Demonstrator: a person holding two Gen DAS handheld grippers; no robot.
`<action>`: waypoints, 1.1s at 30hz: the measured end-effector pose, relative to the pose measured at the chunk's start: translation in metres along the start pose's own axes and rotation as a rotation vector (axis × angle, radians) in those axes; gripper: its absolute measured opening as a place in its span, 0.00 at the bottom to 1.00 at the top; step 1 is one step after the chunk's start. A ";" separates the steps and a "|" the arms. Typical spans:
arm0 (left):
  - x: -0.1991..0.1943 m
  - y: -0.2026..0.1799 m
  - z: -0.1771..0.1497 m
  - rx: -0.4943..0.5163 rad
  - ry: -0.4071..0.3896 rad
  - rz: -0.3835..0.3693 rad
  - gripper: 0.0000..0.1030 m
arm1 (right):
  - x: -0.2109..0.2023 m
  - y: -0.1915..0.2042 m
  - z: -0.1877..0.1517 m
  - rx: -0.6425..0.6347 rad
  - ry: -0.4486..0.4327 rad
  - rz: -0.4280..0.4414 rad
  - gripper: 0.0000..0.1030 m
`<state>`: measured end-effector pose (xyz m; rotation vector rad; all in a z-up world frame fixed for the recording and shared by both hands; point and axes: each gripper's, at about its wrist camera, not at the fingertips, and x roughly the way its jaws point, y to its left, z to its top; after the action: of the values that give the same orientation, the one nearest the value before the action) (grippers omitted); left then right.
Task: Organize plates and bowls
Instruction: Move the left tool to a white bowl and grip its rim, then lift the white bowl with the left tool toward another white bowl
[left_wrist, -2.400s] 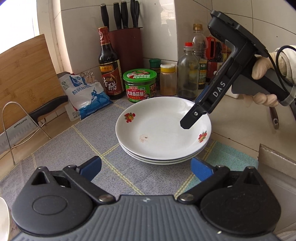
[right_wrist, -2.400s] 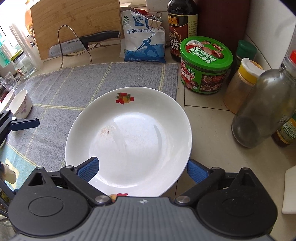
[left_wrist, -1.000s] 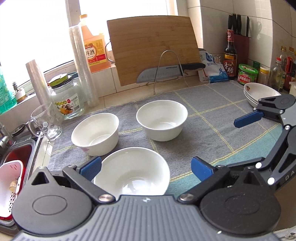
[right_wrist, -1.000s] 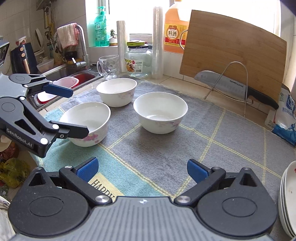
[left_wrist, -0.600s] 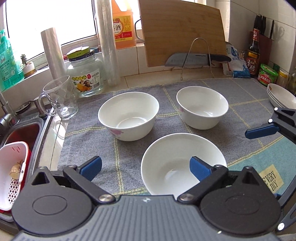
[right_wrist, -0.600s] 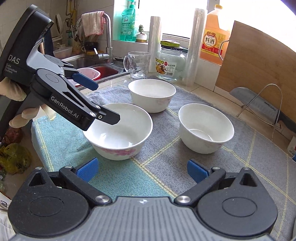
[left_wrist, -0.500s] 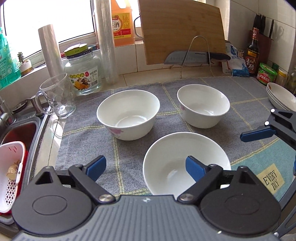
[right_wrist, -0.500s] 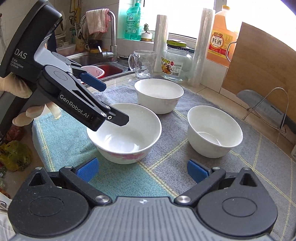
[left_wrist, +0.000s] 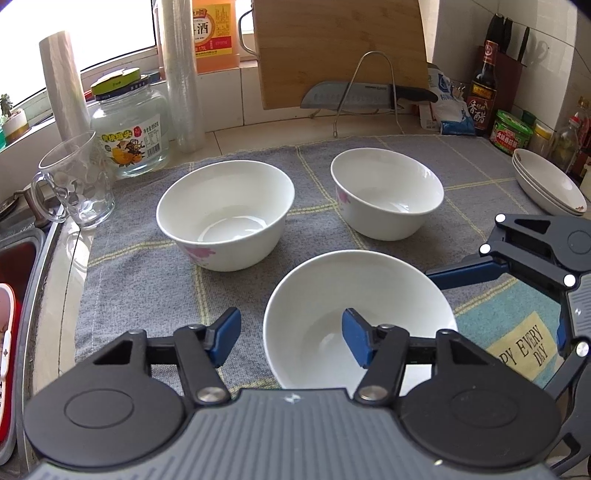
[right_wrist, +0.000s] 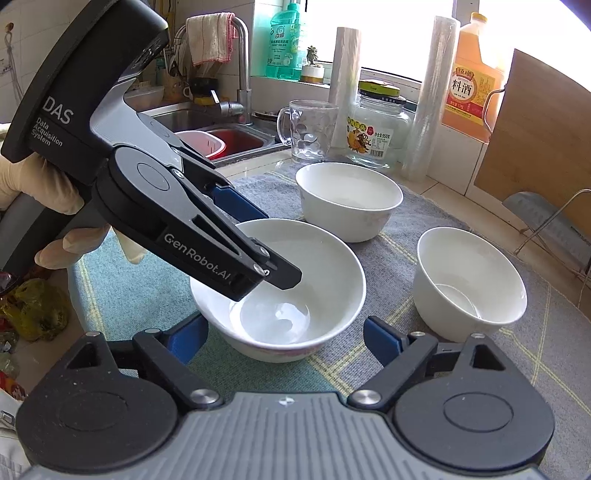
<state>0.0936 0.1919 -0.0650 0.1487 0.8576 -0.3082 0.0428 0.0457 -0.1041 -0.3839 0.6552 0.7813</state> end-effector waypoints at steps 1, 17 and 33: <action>0.000 0.000 0.000 0.000 0.002 -0.003 0.55 | 0.000 0.000 0.000 -0.003 0.000 0.003 0.89; 0.003 -0.002 0.004 0.004 0.014 -0.048 0.46 | 0.002 0.000 0.001 -0.009 0.001 0.020 0.85; -0.007 -0.034 0.009 0.037 -0.008 -0.102 0.46 | -0.035 -0.010 -0.011 0.018 0.012 -0.010 0.85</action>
<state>0.0848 0.1587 -0.0542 0.1381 0.8537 -0.4196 0.0271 0.0148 -0.0876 -0.3758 0.6709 0.7642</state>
